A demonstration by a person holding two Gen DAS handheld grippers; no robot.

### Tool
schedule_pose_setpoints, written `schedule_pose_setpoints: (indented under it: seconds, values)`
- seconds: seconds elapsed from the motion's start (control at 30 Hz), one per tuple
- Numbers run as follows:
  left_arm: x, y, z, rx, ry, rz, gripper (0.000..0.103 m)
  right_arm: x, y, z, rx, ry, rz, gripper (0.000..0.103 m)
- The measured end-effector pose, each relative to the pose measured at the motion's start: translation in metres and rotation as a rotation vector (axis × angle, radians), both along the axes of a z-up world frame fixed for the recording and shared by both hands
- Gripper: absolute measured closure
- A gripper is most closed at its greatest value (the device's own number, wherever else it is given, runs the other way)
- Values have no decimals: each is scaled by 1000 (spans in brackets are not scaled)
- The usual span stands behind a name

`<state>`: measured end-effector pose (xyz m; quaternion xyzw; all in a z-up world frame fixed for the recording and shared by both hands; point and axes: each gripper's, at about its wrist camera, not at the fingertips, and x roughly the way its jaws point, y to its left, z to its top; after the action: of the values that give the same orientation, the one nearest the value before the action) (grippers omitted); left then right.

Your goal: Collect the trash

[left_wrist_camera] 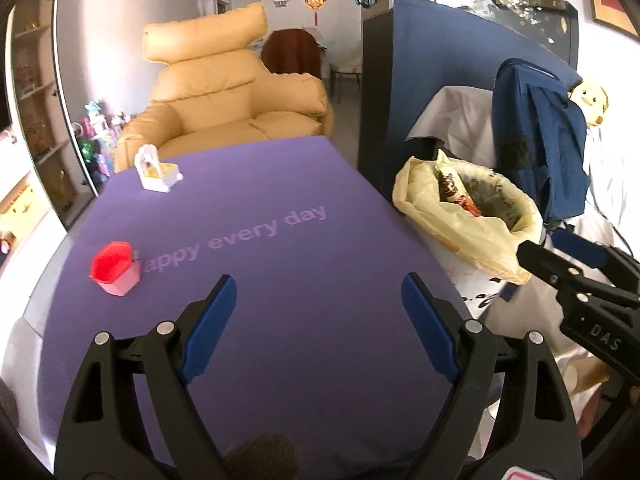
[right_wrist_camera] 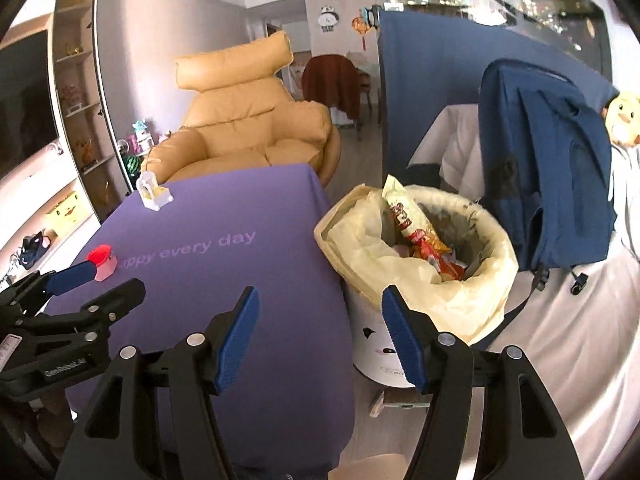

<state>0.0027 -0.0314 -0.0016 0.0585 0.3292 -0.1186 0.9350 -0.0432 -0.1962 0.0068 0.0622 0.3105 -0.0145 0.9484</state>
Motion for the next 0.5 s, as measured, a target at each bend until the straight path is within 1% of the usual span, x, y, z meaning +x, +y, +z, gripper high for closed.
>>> schedule_pose_setpoints:
  seconds: [0.13,0.5]
  values:
    - [-5,3,5,0,-27,-1,23,-3,3,3,-18,-13,-4,43]
    - [-9,7,13,-12,-54,4,23,-9,7,9,-19,-39,1,43]
